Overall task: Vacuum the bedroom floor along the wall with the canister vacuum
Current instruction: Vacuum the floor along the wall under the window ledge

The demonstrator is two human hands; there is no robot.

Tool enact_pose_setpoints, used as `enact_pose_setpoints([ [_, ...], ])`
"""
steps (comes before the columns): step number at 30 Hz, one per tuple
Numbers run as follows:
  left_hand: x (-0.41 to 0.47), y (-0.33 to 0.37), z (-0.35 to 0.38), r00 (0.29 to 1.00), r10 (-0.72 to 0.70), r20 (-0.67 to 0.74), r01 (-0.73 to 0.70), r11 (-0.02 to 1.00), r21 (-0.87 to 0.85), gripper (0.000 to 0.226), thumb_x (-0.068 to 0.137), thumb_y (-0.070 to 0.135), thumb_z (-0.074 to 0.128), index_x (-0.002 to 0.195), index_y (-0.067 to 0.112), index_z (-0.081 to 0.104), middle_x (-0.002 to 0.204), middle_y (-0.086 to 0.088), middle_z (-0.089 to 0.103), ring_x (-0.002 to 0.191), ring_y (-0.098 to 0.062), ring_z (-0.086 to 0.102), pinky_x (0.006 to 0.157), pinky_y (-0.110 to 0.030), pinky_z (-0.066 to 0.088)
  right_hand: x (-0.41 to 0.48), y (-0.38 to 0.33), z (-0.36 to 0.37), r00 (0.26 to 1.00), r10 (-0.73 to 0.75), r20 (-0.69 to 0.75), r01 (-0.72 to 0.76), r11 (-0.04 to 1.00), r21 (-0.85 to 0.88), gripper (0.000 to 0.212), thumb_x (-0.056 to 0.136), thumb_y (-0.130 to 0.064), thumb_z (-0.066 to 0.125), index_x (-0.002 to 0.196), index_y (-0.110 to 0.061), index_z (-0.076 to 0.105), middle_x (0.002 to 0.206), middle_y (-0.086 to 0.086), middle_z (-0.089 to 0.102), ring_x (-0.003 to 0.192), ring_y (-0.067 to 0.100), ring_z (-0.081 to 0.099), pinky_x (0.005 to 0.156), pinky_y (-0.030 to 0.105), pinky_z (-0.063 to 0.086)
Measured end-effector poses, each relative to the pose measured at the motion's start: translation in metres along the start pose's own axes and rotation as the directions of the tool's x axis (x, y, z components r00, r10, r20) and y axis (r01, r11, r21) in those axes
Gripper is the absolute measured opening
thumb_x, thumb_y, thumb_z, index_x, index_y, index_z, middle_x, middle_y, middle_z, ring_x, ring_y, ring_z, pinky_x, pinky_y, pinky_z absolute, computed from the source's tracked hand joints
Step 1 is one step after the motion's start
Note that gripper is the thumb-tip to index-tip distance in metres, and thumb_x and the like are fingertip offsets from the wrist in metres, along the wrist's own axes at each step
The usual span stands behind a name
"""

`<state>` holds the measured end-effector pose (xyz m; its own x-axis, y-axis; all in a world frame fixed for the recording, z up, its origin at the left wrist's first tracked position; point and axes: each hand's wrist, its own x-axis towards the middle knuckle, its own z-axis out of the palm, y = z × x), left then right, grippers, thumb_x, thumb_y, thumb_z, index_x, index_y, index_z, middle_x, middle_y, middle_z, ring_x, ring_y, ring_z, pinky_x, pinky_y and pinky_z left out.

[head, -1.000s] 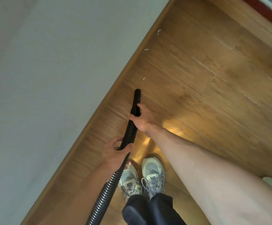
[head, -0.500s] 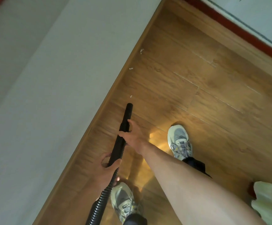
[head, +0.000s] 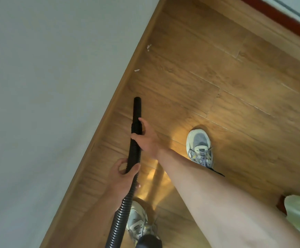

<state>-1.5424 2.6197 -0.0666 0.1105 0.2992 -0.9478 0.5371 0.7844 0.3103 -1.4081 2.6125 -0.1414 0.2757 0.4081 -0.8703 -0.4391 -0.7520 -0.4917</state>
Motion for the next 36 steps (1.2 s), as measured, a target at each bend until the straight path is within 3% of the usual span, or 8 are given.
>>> enact_pose_setpoints([
  [7, 0.009, 0.027, 0.019, 0.999, 0.031, -0.013, -0.032, 0.999, -0.024, 0.023, 0.084, 0.023, 0.077, 0.099, 0.028, 0.059, 0.077, -0.014, 0.073, 0.045, -0.025, 0.058, 0.051, -0.033, 0.05, 0.019, -0.031, -0.021, 0.999, -0.041, 0.015, 0.041, 0.999, -0.023, 0.073, 0.091, -0.014, 0.066, 0.152, -0.034, 0.031, 0.132, 0.008, 0.059, 0.112, 0.026, 0.063, 0.098, 0.046, 0.054],
  [16, 0.018, 0.073, 0.042, 0.998, 0.055, -0.033, -0.056, 0.998, -0.034, 0.024, 0.085, 0.025, 0.076, 0.103, 0.025, 0.061, 0.086, -0.018, 0.075, 0.052, -0.029, 0.062, 0.057, -0.038, 0.055, 0.045, -0.073, -0.037, 0.998, -0.056, 0.001, 0.056, 0.995, -0.086, 0.072, 0.091, -0.015, 0.067, 0.151, -0.037, 0.034, 0.13, 0.007, 0.06, 0.111, 0.024, 0.064, 0.097, 0.043, 0.055],
  [24, 0.029, 0.108, 0.07, 0.996, 0.078, -0.044, -0.079, 0.996, -0.034, 0.021, 0.088, 0.022, 0.074, 0.104, 0.022, 0.06, 0.084, -0.02, 0.074, 0.049, -0.026, 0.06, 0.052, -0.035, 0.054, 0.065, -0.106, -0.065, 0.998, -0.07, 0.003, 0.07, 0.987, -0.142, 0.073, 0.09, -0.016, 0.066, 0.151, -0.037, 0.033, 0.131, 0.007, 0.06, 0.11, 0.025, 0.064, 0.089, 0.037, 0.057],
  [28, 0.035, 0.121, 0.081, 0.997, 0.066, -0.041, -0.067, 0.998, -0.022, 0.023, 0.087, 0.023, 0.074, 0.106, 0.022, 0.06, 0.087, -0.019, 0.074, 0.049, -0.026, 0.059, 0.053, -0.035, 0.054, 0.075, -0.118, -0.076, 0.998, -0.058, -0.005, 0.057, 0.988, -0.144, 0.075, 0.088, -0.016, 0.068, 0.15, -0.039, 0.034, 0.13, 0.009, 0.061, 0.109, 0.027, 0.065, 0.092, 0.044, 0.057],
  [32, 0.039, 0.133, 0.093, 0.997, 0.056, -0.05, -0.057, 0.998, -0.007, 0.024, 0.087, 0.026, 0.075, 0.106, 0.025, 0.06, 0.092, -0.021, 0.074, 0.049, -0.024, 0.06, 0.053, -0.035, 0.055, 0.082, -0.126, -0.089, 0.998, -0.066, 0.015, 0.068, 0.991, -0.118, 0.073, 0.089, -0.014, 0.067, 0.15, -0.037, 0.034, 0.131, 0.011, 0.059, 0.108, 0.026, 0.065, 0.086, 0.039, 0.058],
  [36, 0.043, 0.146, 0.104, 0.997, 0.069, -0.041, -0.068, 0.998, 0.005, 0.023, 0.087, 0.024, 0.074, 0.105, 0.024, 0.06, 0.092, -0.023, 0.072, 0.05, -0.025, 0.06, 0.052, -0.034, 0.054, 0.089, -0.136, -0.1, 0.997, -0.08, 0.009, 0.08, 0.99, -0.117, 0.073, 0.09, -0.013, 0.067, 0.151, -0.035, 0.034, 0.131, 0.01, 0.059, 0.109, 0.025, 0.064, 0.09, 0.042, 0.058],
])
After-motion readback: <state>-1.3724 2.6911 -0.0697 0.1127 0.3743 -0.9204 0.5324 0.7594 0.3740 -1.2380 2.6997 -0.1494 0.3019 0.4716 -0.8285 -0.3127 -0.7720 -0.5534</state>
